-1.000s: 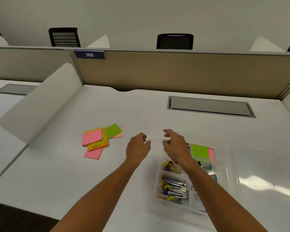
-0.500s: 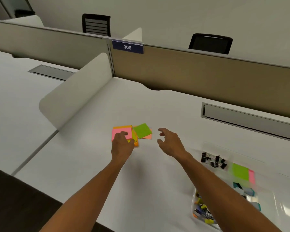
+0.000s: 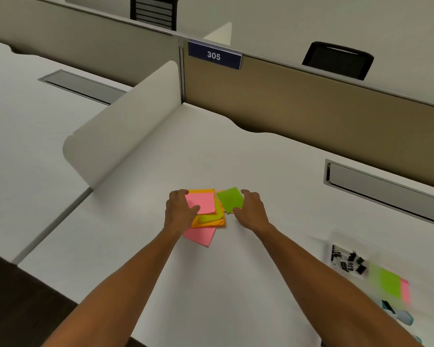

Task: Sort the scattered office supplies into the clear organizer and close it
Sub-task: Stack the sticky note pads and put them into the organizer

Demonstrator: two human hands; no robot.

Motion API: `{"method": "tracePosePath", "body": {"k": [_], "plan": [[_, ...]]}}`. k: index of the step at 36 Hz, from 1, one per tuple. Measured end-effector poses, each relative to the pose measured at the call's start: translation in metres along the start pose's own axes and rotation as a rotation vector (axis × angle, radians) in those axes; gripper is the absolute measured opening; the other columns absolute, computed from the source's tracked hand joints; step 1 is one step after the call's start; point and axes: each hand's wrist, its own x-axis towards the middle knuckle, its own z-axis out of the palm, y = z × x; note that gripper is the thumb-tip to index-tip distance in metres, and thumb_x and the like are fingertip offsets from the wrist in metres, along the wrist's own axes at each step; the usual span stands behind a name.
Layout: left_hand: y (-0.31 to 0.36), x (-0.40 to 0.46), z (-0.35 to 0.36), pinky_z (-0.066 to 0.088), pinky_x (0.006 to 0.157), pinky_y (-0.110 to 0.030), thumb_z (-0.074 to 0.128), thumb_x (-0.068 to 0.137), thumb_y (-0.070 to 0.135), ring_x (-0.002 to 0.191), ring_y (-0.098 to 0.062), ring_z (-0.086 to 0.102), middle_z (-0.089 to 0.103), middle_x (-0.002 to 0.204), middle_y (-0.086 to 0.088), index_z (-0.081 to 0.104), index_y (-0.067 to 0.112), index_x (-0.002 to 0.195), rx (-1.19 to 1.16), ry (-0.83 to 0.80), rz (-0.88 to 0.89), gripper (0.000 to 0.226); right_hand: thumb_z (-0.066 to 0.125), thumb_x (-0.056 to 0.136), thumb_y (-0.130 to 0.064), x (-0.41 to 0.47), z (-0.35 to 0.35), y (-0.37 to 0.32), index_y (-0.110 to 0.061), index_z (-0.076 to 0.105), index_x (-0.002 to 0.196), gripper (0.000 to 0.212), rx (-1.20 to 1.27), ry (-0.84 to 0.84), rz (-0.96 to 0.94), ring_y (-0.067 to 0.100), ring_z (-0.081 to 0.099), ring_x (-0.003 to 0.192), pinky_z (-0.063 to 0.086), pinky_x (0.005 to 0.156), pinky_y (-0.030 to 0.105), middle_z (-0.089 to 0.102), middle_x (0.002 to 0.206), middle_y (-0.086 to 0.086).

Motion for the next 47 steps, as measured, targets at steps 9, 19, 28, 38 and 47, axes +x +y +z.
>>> {"method": "tracePosePath", "body": {"k": [9,19,28,38,47], "plan": [[-0.004,0.038,-0.003,0.024,0.114,-0.052,0.061,0.091,0.042,0.147,-0.033,0.010,0.011,0.162,-0.007,0.021,0.019,0.153,0.397,-0.297,0.226,0.077,0.072,0.088,-0.038,0.041,0.000,-0.006,-0.012,0.016,0.157,0.093,-0.319,-0.198,-0.124,0.035,0.018,0.149,0.023,0.119,0.045,0.018,0.163,0.013],[-0.002,0.047,-0.001,0.042,0.094,-0.044,0.075,0.077,0.045,0.122,-0.035,0.040,0.040,0.139,-0.012,0.037,0.019,0.142,0.568,-0.265,0.312,0.080,0.077,0.081,-0.047,0.045,-0.002,-0.004,-0.009,0.028,0.149,0.091,-0.483,-0.161,-0.132,0.037,0.036,0.128,0.042,0.100,0.045,0.036,0.141,0.017],[0.004,0.047,-0.006,0.045,0.087,-0.038,0.078,0.068,0.057,0.110,-0.031,0.043,0.047,0.123,-0.011,0.046,0.018,0.132,0.652,-0.197,0.276,0.082,0.082,0.072,-0.049,0.036,0.000,0.005,-0.015,0.034,0.145,0.093,-0.376,-0.119,-0.041,0.036,0.035,0.125,0.044,0.100,0.044,0.034,0.134,0.017],[0.003,0.034,-0.017,0.040,0.078,-0.037,0.069,0.082,0.045,0.102,-0.029,0.050,0.062,0.105,-0.007,0.062,0.016,0.114,0.549,-0.076,0.254,0.043,0.076,0.080,-0.021,0.015,0.001,0.013,-0.013,0.037,0.131,0.064,0.035,-0.078,0.039,0.030,0.056,0.103,0.050,0.079,0.037,0.047,0.120,0.013],[0.002,0.014,-0.033,0.045,0.076,-0.037,0.071,0.082,0.028,0.098,-0.031,0.059,0.061,0.105,-0.009,0.060,0.012,0.096,0.332,-0.109,0.210,0.024,0.058,0.088,-0.017,-0.011,-0.005,0.024,-0.017,0.047,0.116,0.031,0.318,-0.031,0.169,0.021,0.057,0.092,0.046,0.070,0.033,0.058,0.105,0.006]]}}
